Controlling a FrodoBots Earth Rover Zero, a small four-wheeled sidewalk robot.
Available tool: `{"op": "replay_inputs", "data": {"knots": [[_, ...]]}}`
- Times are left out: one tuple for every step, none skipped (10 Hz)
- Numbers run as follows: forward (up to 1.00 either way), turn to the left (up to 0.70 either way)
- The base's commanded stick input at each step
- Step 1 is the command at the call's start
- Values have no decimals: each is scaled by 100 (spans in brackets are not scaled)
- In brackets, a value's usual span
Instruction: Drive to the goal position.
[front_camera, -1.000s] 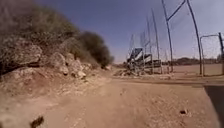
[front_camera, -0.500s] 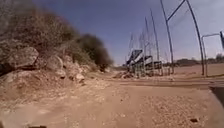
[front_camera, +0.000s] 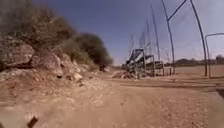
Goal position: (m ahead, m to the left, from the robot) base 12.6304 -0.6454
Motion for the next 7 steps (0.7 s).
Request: {"op": "replay_inputs", "data": {"knots": [[50,0],[50,0],[50,0],[50,0],[50,0],[50,0],[50,0]]}}
